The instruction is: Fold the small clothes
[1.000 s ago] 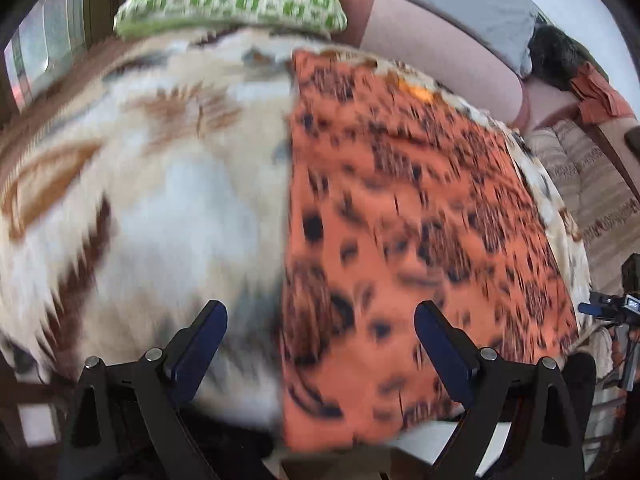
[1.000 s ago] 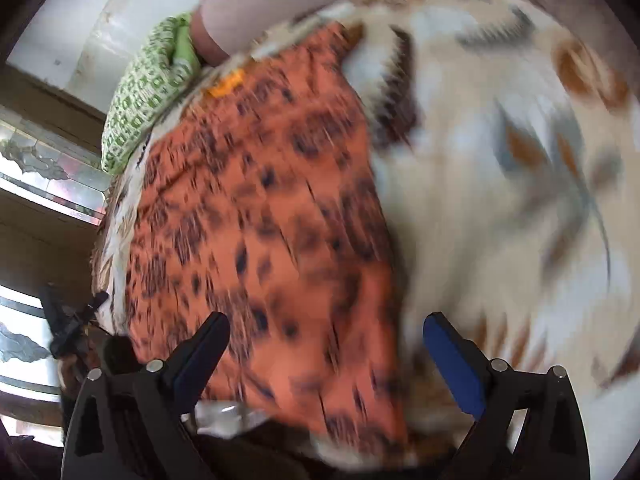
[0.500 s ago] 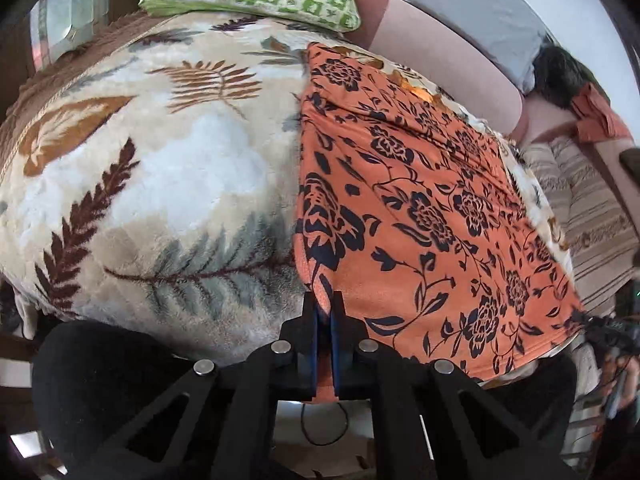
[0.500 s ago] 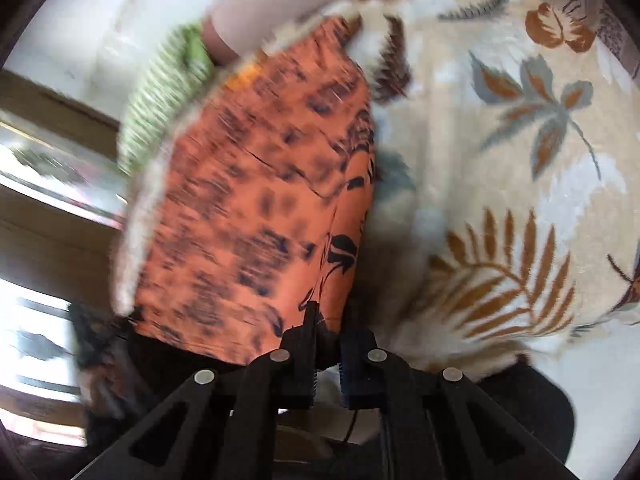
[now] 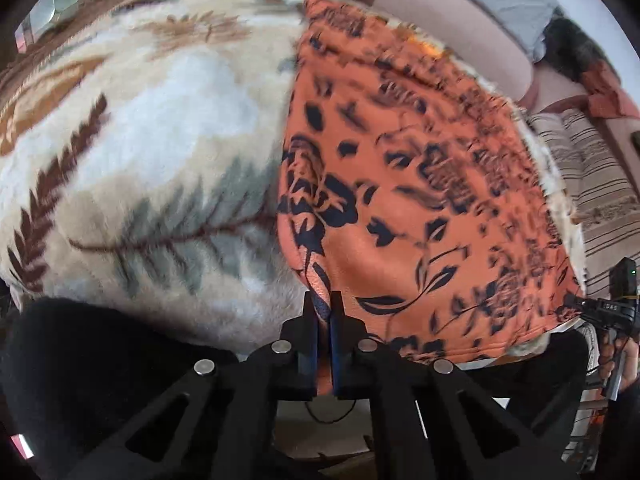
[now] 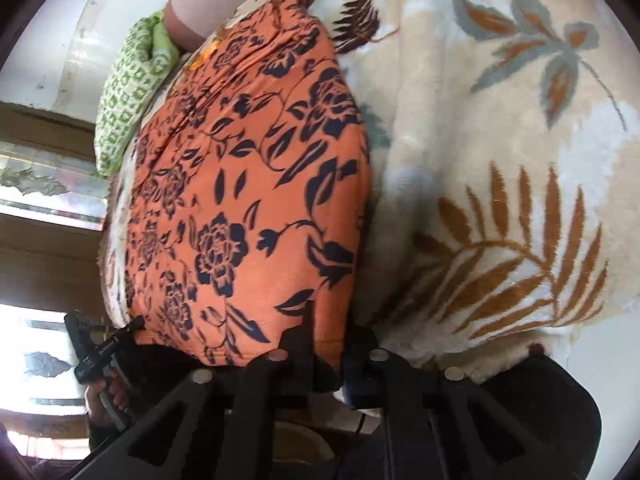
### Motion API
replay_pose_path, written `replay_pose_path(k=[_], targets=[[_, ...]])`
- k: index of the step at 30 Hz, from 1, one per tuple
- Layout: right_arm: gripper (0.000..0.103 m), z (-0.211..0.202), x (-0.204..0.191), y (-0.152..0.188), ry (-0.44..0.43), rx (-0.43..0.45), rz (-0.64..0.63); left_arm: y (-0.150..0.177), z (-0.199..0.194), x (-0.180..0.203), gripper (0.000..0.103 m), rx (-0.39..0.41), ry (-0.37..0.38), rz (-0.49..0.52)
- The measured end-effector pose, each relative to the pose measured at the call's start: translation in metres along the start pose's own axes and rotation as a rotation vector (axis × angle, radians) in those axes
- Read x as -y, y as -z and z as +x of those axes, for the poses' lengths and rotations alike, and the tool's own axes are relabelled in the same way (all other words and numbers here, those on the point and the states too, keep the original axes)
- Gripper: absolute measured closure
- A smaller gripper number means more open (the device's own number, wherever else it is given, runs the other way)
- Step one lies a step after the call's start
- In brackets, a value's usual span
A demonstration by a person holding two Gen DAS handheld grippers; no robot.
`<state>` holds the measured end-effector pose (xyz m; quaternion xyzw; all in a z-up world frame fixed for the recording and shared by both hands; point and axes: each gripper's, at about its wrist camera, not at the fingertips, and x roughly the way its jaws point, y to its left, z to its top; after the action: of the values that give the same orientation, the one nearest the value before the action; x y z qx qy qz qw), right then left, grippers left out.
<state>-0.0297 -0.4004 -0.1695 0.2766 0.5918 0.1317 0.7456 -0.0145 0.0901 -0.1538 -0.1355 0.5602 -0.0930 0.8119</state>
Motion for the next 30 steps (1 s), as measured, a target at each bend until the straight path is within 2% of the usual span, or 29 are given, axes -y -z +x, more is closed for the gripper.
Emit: replay_pose_path(k=[3, 8, 12, 15, 17, 22, 30], targets=[[0.094, -0.016, -0.004, -0.002, -0.04, 0.026, -0.004, -0.012, -0.012, 0.0, 0.099, 0.026, 0.022, 0.0], [0.094, -0.001, 0.014, -0.007, -0.052, -0.002, 0.053, -0.007, 0.007, -0.011, 0.099, -0.046, 0.006, -0.053], [0.094, -0.022, 0.002, -0.007, -0.125, 0.07, 0.026, -0.004, -0.009, -0.006, 0.099, -0.006, -0.018, -0.013], [0.094, -0.013, 0.007, -0.009, -0.079, 0.046, 0.029, -0.002, -0.001, -0.006, 0.099, -0.028, -0.062, -0.009], [0.094, -0.002, 0.013, -0.006, -0.067, 0.018, 0.051, -0.002, -0.004, 0.0, 0.099, -0.004, -0.098, 0.012], [0.094, 0.002, 0.002, -0.003, -0.065, 0.032, 0.029, -0.003, -0.003, 0.02, 0.099, 0.035, -0.18, 0.064], [0.094, -0.004, -0.004, -0.003, -0.071, 0.057, 0.02, -0.004, -0.013, 0.029, 0.099, 0.084, -0.225, 0.128]])
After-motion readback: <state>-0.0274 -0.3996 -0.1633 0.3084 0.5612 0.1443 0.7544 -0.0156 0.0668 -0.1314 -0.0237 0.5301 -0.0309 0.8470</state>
